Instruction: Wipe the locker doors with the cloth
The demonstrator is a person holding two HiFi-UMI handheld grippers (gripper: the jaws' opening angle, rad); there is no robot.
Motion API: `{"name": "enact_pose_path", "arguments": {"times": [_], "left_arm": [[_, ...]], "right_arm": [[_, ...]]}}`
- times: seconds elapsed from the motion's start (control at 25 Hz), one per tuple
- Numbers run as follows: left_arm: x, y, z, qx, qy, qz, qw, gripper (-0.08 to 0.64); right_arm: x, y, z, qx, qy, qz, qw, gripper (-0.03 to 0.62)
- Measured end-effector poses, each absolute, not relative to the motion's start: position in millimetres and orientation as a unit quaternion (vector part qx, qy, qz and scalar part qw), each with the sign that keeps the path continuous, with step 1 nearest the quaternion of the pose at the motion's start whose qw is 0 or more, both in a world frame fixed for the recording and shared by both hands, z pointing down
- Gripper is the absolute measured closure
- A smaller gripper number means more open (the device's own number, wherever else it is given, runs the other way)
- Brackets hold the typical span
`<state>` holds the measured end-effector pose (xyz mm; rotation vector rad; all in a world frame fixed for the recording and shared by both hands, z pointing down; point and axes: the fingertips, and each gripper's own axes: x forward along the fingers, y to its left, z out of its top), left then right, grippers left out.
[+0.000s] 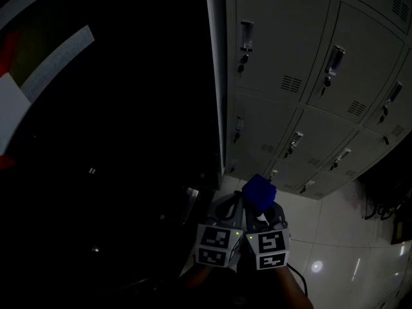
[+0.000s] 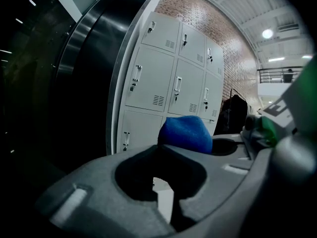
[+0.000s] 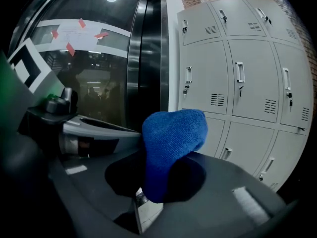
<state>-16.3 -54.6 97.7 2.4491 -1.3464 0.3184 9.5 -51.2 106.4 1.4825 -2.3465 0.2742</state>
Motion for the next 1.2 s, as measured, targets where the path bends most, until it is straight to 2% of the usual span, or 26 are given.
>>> {"name": "enact_pose_path", "arguments": {"times": [0.52,0.68,0.76,0.96,1.2], "left_arm": [[-17,-215,120,0.841,-0.513,0.085,0.148,0.555],[8,-256,125,0.833,-0.528,0.079,0.143,0.557],[35,-265,151,0.829,-0.534,0.079,0.146,0.555],[80,-279,289,0.826,-0.540,0.072,0.142,0.555],[-19,-324,169,0.838,-0.531,0.059,0.110,0.555]], "right_arm": [[17,-233,124,0.498,-0.853,0.053,0.151,0.525],[37,-282,121,0.486,-0.862,0.040,0.138,0.525],[60,-295,143,0.480,-0.866,0.038,0.135,0.524],[96,-316,282,0.465,-0.875,0.029,0.129,0.525],[-11,-386,158,0.466,-0.879,-0.002,0.103,0.525]]}}
